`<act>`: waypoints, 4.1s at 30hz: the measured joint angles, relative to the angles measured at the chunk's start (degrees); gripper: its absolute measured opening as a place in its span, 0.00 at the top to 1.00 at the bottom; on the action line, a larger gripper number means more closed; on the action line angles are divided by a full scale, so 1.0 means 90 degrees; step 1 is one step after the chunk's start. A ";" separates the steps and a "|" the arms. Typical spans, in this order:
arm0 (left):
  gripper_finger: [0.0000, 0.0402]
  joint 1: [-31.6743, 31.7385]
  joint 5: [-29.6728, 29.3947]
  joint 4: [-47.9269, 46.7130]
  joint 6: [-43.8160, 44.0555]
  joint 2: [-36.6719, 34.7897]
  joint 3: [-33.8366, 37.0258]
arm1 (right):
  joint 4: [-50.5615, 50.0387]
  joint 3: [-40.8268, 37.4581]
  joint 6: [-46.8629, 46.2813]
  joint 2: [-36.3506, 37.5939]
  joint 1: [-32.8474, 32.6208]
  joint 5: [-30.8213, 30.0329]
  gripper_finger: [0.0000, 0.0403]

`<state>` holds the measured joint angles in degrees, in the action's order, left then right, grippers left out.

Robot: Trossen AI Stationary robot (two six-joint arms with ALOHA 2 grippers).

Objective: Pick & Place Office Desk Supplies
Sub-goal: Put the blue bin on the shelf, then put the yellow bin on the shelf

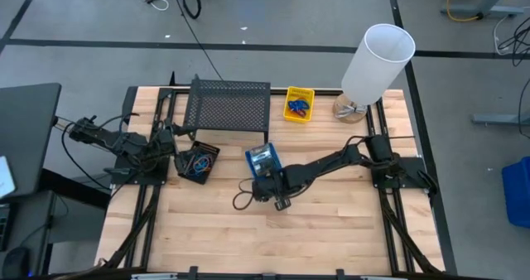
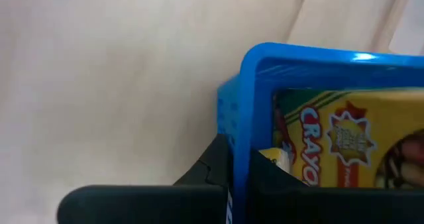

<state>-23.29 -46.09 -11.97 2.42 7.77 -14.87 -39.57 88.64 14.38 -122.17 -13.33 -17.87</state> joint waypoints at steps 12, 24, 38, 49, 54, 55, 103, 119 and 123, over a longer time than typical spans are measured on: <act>0.17 0.0000 0.0129 -0.0046 0.0094 0.0005 0.0000 | -0.1455 0.1413 -0.0459 0.0000 -0.0484 -0.0999 1.00; 0.17 0.0000 0.0248 -0.0052 0.0095 0.0005 0.0000 | -0.2966 0.2891 0.0012 0.0015 0.0026 -0.1369 1.00; 0.17 0.0000 0.0297 -0.0053 0.0088 0.0005 -0.0002 | -0.2844 0.3494 0.1426 0.0027 0.1786 -0.0400 1.00; 0.17 0.0000 0.0315 -0.0053 0.0066 0.0005 -0.0002 | -0.2196 0.3618 0.1451 0.0029 0.2803 0.1118 1.00; 0.17 0.0000 0.0313 -0.0053 0.0066 0.0005 -0.0002 | -0.1986 0.3618 0.1504 0.0029 0.2869 0.1270 1.00; 0.17 0.0000 0.0314 -0.0053 0.0066 0.0005 -0.0002 | -0.1968 0.3618 0.1502 0.0029 0.2867 0.1358 1.00; 0.17 0.0002 0.0316 -0.0101 0.0090 0.0005 -0.0008 | -0.1451 0.3606 0.2007 -0.0336 0.2187 -0.0013 0.57; 0.17 0.0002 0.0316 -0.0134 0.0090 0.0005 -0.0002 | -0.1390 0.3606 0.2015 0.0944 0.1332 -0.1121 0.57; 0.17 0.0000 0.0319 -0.0131 0.0092 0.0005 -0.0002 | -0.1904 0.3609 0.1495 0.1366 0.1214 -0.1155 0.57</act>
<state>-23.29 -43.22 -13.15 3.25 7.81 -14.90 -56.70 121.12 27.84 -109.88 -2.41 -28.26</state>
